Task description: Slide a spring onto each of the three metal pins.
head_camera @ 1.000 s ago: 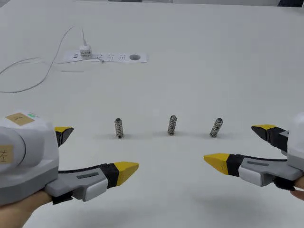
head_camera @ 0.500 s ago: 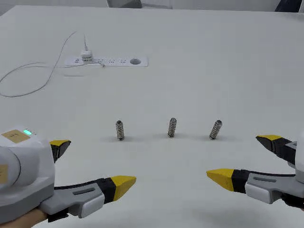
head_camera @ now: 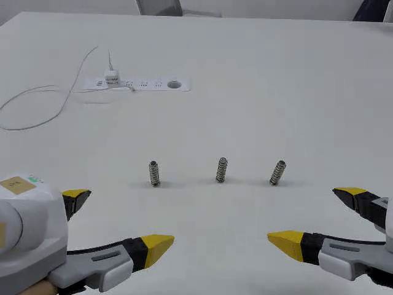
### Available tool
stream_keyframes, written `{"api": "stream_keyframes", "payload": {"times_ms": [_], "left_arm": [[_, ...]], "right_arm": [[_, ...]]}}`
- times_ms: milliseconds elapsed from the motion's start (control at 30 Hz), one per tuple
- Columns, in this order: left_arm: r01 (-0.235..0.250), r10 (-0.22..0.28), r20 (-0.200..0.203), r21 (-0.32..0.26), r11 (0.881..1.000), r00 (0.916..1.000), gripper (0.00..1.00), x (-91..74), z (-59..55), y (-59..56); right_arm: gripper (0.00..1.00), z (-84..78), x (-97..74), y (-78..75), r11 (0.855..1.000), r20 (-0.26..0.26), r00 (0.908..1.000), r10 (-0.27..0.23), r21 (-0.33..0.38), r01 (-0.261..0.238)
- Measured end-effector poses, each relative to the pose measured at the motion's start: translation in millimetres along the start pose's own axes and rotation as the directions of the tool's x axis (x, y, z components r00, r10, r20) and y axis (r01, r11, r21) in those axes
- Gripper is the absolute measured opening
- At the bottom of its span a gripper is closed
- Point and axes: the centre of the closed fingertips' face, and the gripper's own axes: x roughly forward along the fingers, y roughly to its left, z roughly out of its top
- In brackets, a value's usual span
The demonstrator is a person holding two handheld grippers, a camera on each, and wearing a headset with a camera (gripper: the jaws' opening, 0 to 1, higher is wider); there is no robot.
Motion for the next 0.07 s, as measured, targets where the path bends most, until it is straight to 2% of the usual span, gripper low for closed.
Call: {"api": "stream_keyframes", "payload": {"times_ms": [67], "left_arm": [[0.000, 0.000, -0.005, 0.004, 1.000, 1.0000, 0.94, -0.2, -1.5, -0.6]], "right_arm": [[0.89, -0.5, -0.2, 0.0, 1.000, -0.002, 1.0000, -0.001, -0.004, 0.001]]}}
